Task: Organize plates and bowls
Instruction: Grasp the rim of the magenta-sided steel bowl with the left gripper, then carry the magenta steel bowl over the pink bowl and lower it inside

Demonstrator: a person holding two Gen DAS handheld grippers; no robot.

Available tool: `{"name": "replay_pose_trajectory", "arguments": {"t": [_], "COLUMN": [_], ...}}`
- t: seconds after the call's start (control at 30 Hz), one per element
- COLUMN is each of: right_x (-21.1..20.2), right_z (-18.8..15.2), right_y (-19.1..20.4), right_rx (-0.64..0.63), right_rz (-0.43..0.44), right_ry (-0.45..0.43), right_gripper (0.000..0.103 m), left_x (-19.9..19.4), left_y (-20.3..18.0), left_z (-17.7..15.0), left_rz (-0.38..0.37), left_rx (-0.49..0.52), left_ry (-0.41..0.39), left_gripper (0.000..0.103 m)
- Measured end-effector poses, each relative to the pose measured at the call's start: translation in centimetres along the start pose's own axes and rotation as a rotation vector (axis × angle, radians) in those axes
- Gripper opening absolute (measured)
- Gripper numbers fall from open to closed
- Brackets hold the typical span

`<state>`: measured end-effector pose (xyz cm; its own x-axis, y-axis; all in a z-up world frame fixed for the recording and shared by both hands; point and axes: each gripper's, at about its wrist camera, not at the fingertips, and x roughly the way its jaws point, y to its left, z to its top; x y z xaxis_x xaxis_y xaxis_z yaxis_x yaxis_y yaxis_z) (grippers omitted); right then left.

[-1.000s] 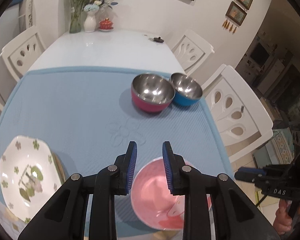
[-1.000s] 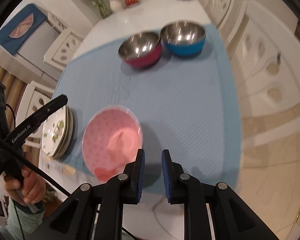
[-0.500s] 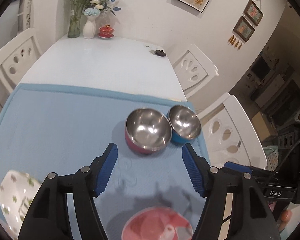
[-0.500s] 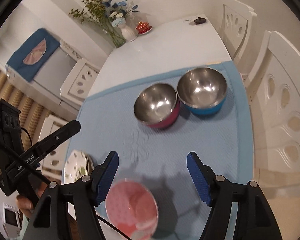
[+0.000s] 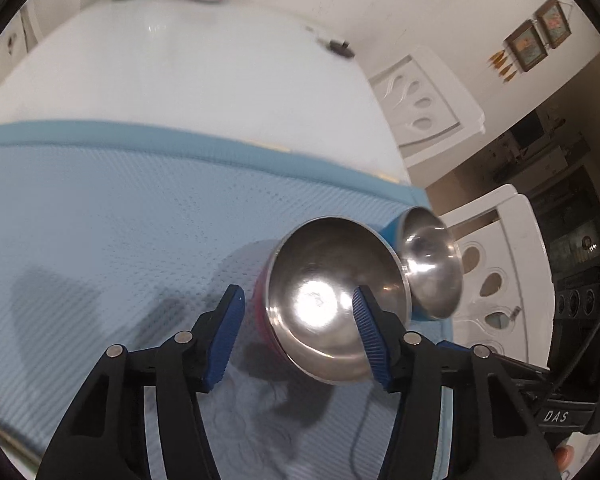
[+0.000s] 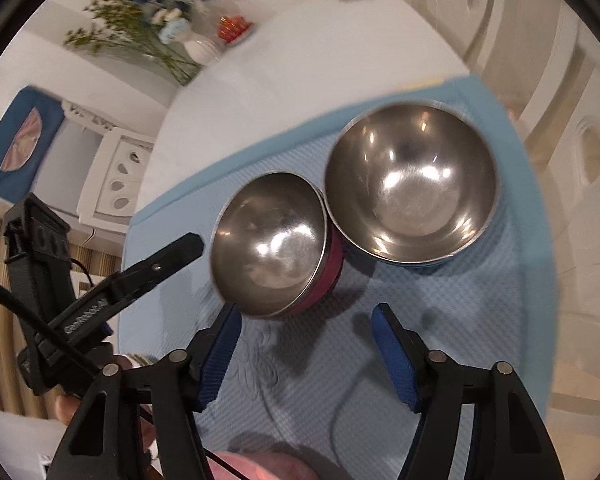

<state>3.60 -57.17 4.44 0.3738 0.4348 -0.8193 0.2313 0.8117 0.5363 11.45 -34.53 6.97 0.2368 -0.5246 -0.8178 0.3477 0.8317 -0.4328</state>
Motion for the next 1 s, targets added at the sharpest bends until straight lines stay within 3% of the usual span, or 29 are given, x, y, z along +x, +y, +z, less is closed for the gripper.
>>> {"name": "replay_pose_trajectory", "arguments": {"t": [0.1, 0.23, 0.3, 0.43, 0.73, 1.0], "right_x": [1.8, 3.6, 4.2, 5.6, 6.1, 2.4], "right_z": [0.5, 1.0, 1.2, 1.6, 1.6, 1.3], "right_y": [-0.3, -0.3, -0.2, -0.6, 0.4, 2.9], "right_rx": [0.002, -0.006, -0.015, -0.015, -0.075, -0.128], "right_rz": [-0.005, -0.004, -0.010, -0.014, -0.086, -0.120], "right_ry": [0.030, 0.058, 0.062, 0.097, 0.055, 0.021], "right_gripper": [0.064, 0.059, 0.055, 0.034, 0.030, 0.029], "left_x": [1.4, 3.2, 3.8, 4.1, 4.6, -0.1], "left_y": [0.4, 0.9, 1.3, 1.8, 1.9, -0.2], "left_z": [0.2, 0.5, 0.5, 0.4, 0.0, -0.1], "left_rz": [-0.013, -0.002, -0.011, -0.005, -0.004, -0.009], "left_rx": [-0.002, 0.003, -0.004, -0.009, -0.001, 0.041], "left_ry": [0.022, 0.073, 0.085, 0.084, 0.077, -0.008], "left_gripper": [0.052, 0.036, 0.033, 0.024, 0.023, 0.023]}}
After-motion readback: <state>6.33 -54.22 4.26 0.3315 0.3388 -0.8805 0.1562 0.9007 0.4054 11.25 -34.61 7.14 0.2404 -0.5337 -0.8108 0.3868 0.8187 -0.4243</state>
